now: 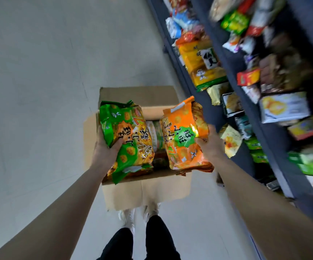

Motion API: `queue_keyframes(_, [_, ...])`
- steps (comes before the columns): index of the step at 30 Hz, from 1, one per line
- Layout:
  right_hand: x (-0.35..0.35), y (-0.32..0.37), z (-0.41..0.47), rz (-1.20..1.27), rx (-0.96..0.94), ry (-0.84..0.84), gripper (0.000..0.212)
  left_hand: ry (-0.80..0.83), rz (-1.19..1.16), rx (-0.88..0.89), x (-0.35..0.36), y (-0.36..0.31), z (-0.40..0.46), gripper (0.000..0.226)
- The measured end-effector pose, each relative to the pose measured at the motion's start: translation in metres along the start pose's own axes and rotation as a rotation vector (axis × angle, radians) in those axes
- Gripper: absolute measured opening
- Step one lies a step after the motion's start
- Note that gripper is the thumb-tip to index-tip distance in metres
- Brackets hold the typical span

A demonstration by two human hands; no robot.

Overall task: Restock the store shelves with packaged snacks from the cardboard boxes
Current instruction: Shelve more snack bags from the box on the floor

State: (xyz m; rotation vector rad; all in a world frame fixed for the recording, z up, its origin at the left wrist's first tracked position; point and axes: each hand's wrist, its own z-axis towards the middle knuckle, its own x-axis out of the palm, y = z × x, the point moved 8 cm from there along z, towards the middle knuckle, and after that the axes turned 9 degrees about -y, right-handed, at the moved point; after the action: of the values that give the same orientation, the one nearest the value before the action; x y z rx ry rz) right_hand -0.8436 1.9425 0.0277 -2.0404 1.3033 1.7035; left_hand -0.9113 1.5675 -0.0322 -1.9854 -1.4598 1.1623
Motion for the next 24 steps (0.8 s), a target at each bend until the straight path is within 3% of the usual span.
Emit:
queue_keyframes(7, [-0.156, 0.024, -0.091, 0.133, -0.053, -0.257, 0.076, 0.095, 0.083, 0.283, -0.019, -0.132, -0.088, 0.081])
queue_keyframes(10, [-0.222, 0.024, -0.128, 0.148, -0.061, -0.396, 0.072, 0.105, 0.139, 0.386, -0.014, -0.185, -0.122, 0.075])
queue_keyframes(16, [-0.34, 0.009, -0.191, 0.226, -0.042, -0.66, 0.061, 0.282, 0.145, 0.621, 0.019, -0.274, -0.195, 0.069])
queue_keyframes(20, [-0.411, -0.018, -0.234, 0.292, -0.017, -0.88, 0.052, 0.351, 0.142, 0.787, 0.047, -0.336, -0.256, 0.074])
queue_keyframes(24, [-0.465, -0.043, -0.271, 0.299, 0.01, -0.993, 0.046, 0.399, 0.108, 0.978, 0.072, -0.395, -0.319, 0.077])
